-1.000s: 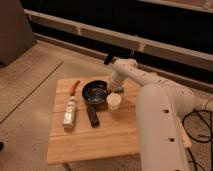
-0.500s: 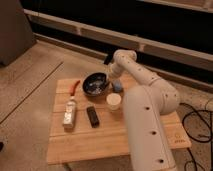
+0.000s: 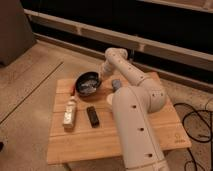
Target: Drag the ceramic bowl in a circle
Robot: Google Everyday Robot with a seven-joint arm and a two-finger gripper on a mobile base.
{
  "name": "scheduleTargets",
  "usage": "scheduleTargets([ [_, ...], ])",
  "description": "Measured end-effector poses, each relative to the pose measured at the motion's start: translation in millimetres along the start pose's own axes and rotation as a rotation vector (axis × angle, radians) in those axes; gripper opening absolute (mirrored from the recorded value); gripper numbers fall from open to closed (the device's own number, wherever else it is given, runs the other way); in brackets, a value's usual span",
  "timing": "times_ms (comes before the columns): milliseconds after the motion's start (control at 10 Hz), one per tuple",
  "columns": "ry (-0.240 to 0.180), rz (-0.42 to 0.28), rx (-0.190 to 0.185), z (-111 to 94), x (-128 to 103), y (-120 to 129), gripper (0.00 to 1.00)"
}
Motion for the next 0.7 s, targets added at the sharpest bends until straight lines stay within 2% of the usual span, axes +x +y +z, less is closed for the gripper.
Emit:
scheduleTargets([
  [200,0.002,0.012,-0.011,-1.9,5.7,9.0,0.00],
  [500,0.023,0.037,-0.037,2.6,29.2,27.9,0.00],
  [700,0.030,0.059,-0.043,2.2,45.6,28.8,0.00],
])
